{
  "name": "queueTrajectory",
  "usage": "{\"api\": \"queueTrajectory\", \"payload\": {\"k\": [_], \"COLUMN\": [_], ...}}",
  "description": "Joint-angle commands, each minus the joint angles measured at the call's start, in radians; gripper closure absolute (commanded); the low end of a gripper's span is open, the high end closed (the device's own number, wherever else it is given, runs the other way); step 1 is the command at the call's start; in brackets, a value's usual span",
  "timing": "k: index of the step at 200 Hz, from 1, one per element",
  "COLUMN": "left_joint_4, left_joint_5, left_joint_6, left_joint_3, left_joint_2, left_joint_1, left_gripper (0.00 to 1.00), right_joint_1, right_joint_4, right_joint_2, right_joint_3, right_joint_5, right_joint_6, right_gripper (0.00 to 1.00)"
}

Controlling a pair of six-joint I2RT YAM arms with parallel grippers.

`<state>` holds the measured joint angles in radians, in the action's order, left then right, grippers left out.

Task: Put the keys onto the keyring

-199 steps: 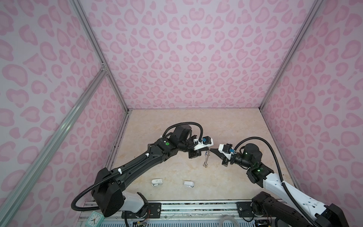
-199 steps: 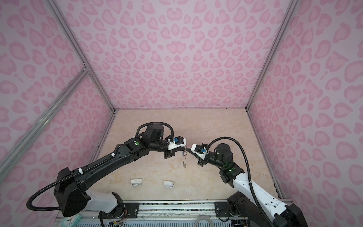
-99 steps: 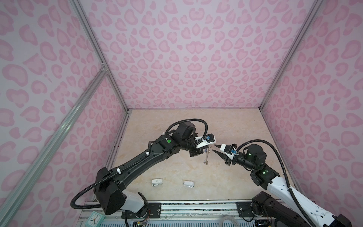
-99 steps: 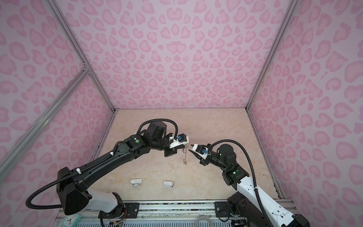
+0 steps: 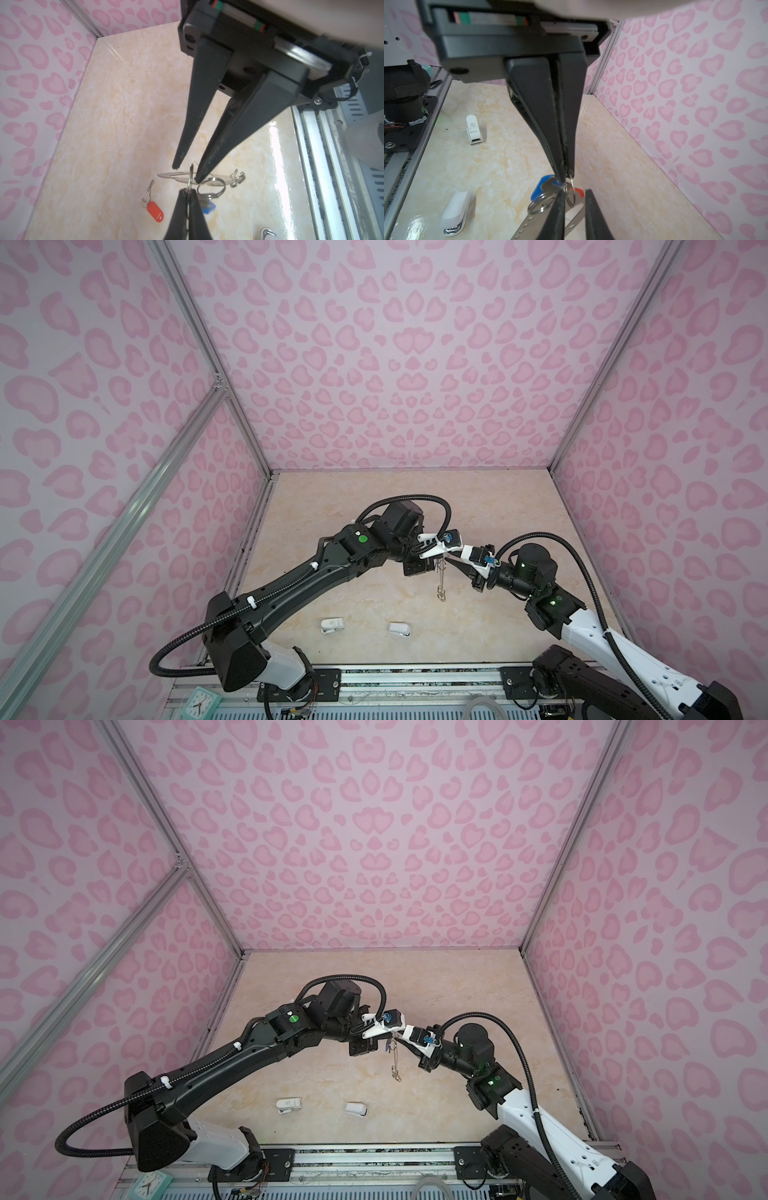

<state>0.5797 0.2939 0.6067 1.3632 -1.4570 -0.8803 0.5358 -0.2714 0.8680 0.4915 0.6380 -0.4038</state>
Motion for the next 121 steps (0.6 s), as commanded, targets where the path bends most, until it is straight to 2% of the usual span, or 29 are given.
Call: {"api": "queueTrajectory", "payload": {"k": [1,44,90,121], "left_joint_4": [-0.004,-0.009,-0.027,-0.046], "left_joint_5": [0.004,0.027,0.056,0.055], "left_joint_6": [0.022,0.054,0.084,0.087], "left_joint_3": [0.012,-0.005,-0.012,-0.048], "left_joint_2": [0.000,0.015,0.025,0.025], "left_joint_1": [0.000,-0.005,-0.006,-0.006], "left_gripper": [0.96,0.97,0.96,0.97], "right_joint_1": [0.002,0.002,0.002,0.001], "right_joint_4": [-0.032,-0.043,-0.068,-0.083], "right_joint_2": [0.006,0.012,0.024,0.036], "right_joint_3": [0.005,0.001,-0.002,-0.003], "right_joint_5": [0.011,0.014,0.041,0.059], "right_joint_6": [0.012,0.020,0.053,0.075], "right_gripper": [0.83,0.93,0.95,1.00]}}
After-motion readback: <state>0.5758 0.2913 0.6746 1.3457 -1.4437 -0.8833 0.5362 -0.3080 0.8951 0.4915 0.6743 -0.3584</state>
